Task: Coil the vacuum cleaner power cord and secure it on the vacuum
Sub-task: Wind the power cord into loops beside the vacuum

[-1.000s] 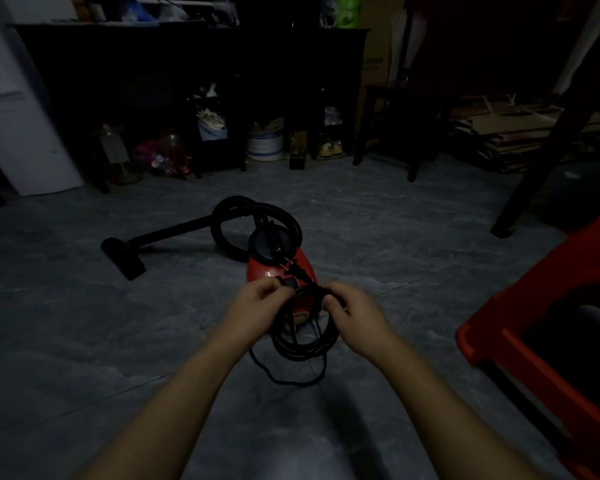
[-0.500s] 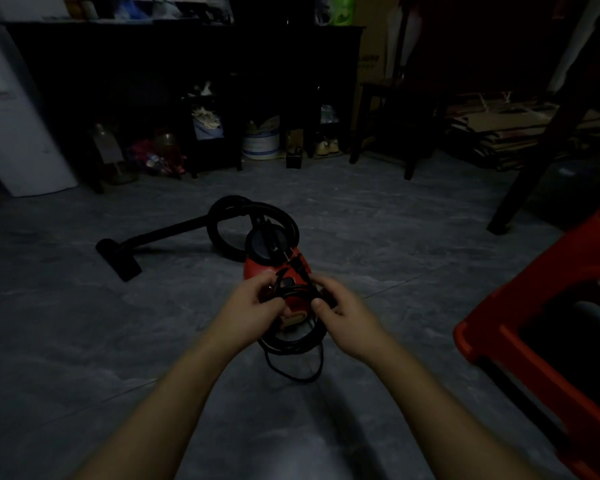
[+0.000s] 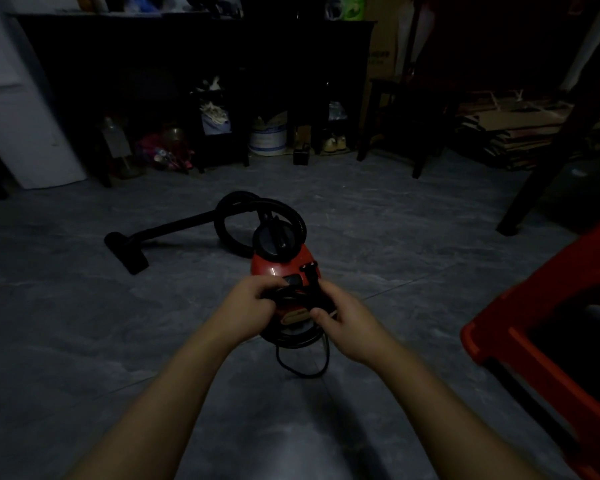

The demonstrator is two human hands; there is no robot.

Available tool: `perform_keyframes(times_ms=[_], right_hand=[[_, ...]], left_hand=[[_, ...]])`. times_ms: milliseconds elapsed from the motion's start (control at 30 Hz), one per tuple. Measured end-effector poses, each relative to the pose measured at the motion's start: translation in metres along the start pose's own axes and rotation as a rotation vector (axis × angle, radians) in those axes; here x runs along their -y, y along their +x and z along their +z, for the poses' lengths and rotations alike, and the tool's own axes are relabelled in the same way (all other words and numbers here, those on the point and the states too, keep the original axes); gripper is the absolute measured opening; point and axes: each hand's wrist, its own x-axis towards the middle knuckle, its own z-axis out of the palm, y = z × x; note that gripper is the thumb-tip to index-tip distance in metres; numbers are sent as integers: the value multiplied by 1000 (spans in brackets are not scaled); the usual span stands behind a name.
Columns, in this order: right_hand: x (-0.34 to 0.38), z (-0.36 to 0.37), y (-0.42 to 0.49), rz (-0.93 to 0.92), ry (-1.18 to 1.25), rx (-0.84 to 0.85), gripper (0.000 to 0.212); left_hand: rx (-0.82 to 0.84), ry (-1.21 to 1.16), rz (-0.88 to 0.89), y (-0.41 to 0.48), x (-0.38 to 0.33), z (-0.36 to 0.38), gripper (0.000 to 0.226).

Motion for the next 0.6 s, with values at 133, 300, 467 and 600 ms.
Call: perform_keyframes(times_ms=[133, 300, 467, 600], right_hand=[[0, -3, 4, 11, -56, -59, 39], [-2, -4, 8, 16, -203, -109, 36], [0, -4, 7, 123, -17, -33, 29], [-1, -6, 9, 203, 140, -34, 23]], left_hand=[[-19, -52, -33, 3, 3, 2, 45], [-73, -168, -64, 5, 2, 3, 38], [-114, -257, -100, 5, 5, 0, 42], [-137, -189, -49, 7, 7, 2, 36]])
